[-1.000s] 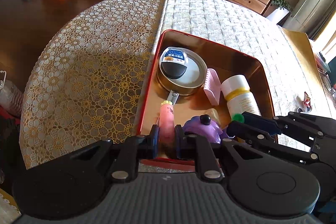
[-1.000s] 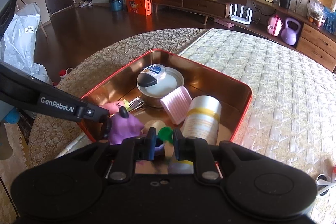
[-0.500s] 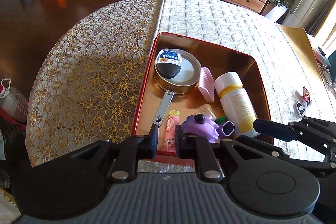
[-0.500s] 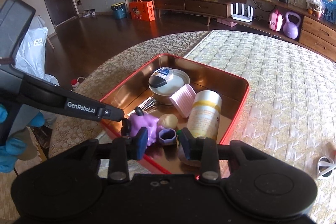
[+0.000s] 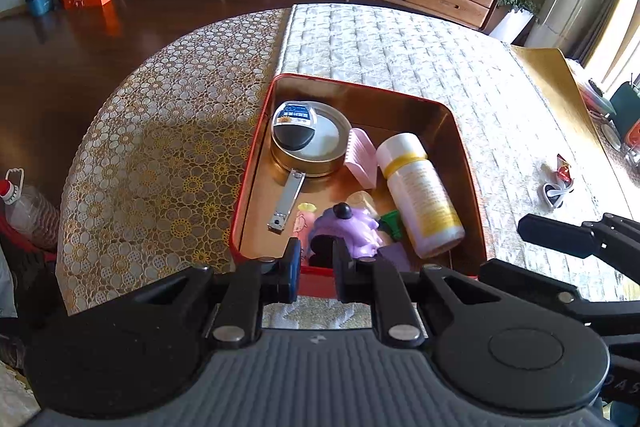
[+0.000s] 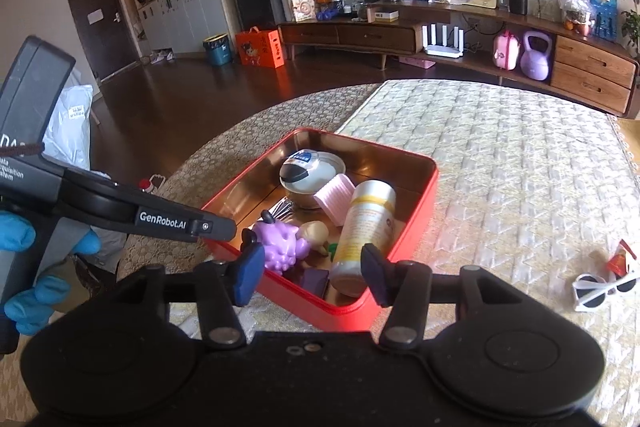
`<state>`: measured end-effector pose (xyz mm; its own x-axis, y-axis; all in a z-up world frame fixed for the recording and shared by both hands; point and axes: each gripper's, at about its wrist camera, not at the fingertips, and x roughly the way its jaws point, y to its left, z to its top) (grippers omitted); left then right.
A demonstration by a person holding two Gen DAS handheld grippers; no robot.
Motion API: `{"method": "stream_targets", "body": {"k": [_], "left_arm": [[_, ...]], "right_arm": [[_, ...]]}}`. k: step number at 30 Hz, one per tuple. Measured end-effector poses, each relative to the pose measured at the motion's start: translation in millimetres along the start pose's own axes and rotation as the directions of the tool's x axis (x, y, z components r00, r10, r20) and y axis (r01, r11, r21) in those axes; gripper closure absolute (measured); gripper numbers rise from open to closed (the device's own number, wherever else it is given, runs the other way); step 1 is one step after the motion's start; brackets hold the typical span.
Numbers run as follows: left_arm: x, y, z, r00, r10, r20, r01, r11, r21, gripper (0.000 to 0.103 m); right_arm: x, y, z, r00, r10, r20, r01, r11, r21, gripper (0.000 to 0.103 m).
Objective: Organize rigid objects
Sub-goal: 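Withdraw both open tools from the red box toward the snack and sunglasses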
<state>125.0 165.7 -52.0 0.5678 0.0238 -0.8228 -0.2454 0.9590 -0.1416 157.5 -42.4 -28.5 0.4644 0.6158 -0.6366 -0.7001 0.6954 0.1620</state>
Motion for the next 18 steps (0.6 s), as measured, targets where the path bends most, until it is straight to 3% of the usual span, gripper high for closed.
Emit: {"method": "stream_targets", "body": {"k": [11,18], "left_arm": [[-17.2,-37.6,-15.8,0.998,0.012,0.059,-0.015,0.998,0.058,0.087],[-21.9,-71.1,-13.5,0.997,-0.019,0.075,0.013,0.996,0.089,0.087]], "right_arm": [[-44.3,-32.1,-18.9,0.994,-0.087,0.059,0.082,0.993,0.090,0.037],[-66.3,-58.8,-30.1,0.985,-0.156,0.074,0.145,0.980,0.133,0.027]]}}
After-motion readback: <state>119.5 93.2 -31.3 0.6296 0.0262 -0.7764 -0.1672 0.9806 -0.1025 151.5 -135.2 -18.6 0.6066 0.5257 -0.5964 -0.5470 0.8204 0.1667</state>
